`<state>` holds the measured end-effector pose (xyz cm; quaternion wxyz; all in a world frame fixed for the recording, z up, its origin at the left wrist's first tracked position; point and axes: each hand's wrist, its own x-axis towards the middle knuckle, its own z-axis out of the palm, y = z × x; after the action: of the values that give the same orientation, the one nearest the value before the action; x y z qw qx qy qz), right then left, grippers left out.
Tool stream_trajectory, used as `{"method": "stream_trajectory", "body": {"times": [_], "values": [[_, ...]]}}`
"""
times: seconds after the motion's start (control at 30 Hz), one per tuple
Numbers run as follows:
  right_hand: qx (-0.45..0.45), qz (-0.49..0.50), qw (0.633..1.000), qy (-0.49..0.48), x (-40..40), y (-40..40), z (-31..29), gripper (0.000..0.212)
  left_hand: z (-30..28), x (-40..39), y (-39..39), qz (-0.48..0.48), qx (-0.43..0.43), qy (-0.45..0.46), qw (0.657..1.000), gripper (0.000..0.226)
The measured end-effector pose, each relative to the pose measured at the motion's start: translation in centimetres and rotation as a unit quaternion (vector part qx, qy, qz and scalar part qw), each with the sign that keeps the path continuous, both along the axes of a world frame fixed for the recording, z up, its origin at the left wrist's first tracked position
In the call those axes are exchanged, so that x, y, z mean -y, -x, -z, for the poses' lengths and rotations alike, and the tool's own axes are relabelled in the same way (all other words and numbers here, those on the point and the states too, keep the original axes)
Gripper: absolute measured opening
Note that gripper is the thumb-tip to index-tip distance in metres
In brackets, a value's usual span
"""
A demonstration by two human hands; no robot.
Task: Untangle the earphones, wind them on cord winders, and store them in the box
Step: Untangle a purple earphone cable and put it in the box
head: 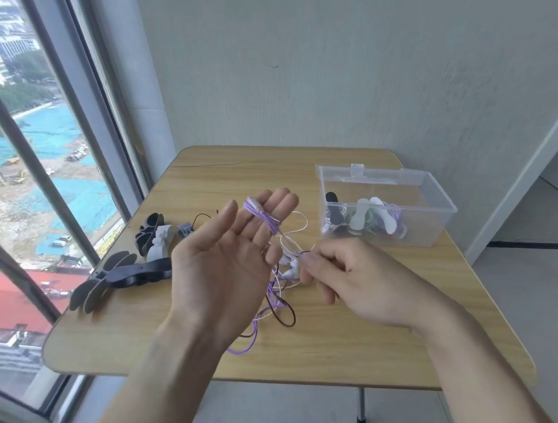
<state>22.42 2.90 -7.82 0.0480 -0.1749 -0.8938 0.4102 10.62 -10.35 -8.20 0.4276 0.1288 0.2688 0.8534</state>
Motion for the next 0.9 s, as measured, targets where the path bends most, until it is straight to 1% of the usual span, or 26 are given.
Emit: {"method": "stream_trajectory", "body": {"times": [0.03,0.07,0.1,0.13,0.2,0.27,0.3,0.37,0.4,0.43,0.47,0.57,0.67,0.7,0.8,0.9], "values": [[0.019,-0.014,1.0,-0.005,0.3,-0.1,-0.3,0.032,0.0,-0.1,0.1,-0.023,-0.015,0.01,1.0,0.048],[0.033,-0.027,0.999,-0.002,0.5,-0.2,-0.6,0.03,0.1,-0.3,0.3,-0.052,-0.05,0.039,0.997,0.046],[0.044,-0.035,0.998,0.009,0.8,-0.4,-0.9,0.028,0.3,-0.5,0.4,-0.083,-0.108,0.083,0.987,0.042],[0.052,-0.038,0.998,0.027,1.1,-0.6,-1.4,0.026,0.5,-0.6,0.4,-0.11,-0.19,0.137,0.966,0.037],[0.059,-0.048,0.996,0.054,1.4,-1.0,-2.3,0.024,1.2,-0.8,0.1,-0.14,-0.341,0.204,0.907,0.031],[0.036,-0.054,0.997,0.037,1.3,-1.4,-3.0,0.024,1.9,-0.8,-0.5,-0.145,-0.425,0.228,0.864,0.024],[0.011,-0.045,0.998,0.033,1.1,-1.6,-3.2,0.023,2.1,-0.8,-0.8,-0.148,-0.474,0.24,0.834,0.021],[-0.05,-0.006,0.998,0.047,0.4,-2.1,-3.7,0.022,2.3,-0.8,-1.3,-0.182,-0.578,0.259,0.752,0.027],[-0.077,0.013,0.995,0.06,0.0,-2.3,-3.8,0.02,2.3,-0.7,-1.4,-0.2,-0.609,0.258,0.722,0.028],[-0.097,0.029,0.992,0.072,-0.3,-2.6,-4.0,0.019,2.1,-0.7,-1.5,-0.208,-0.622,0.255,0.711,0.03],[-0.11,0.042,0.991,0.067,-0.8,-2.9,-4.0,0.018,2.0,-0.7,-1.6,-0.207,-0.625,0.248,0.711,0.031],[-0.113,0.062,0.992,-0.002,-2.2,-3.5,-3.5,0.017,1.6,-0.6,-1.7,-0.184,-0.628,0.249,0.714,0.033],[-0.099,0.096,0.99,-0.018,-3.0,-3.8,-2.9,0.016,1.9,-0.7,-1.9,-0.175,-0.645,0.254,0.699,0.027],[-0.094,0.11,0.989,-0.018,-3.1,-3.8,-2.8,0.014,2.0,-0.7,-2.0,-0.174,-0.641,0.256,0.702,0.028],[-0.069,0.134,0.989,0.0,-3.1,-3.8,-2.6,0.01,2.0,-0.7,-2.4,-0.162,-0.59,0.253,0.749,0.034],[-0.06,0.091,0.994,0.001,-3.1,-3.6,-2.2,0.009,2.0,-0.6,-2.8,-0.163,-0.587,0.235,0.757,0.039]]}}
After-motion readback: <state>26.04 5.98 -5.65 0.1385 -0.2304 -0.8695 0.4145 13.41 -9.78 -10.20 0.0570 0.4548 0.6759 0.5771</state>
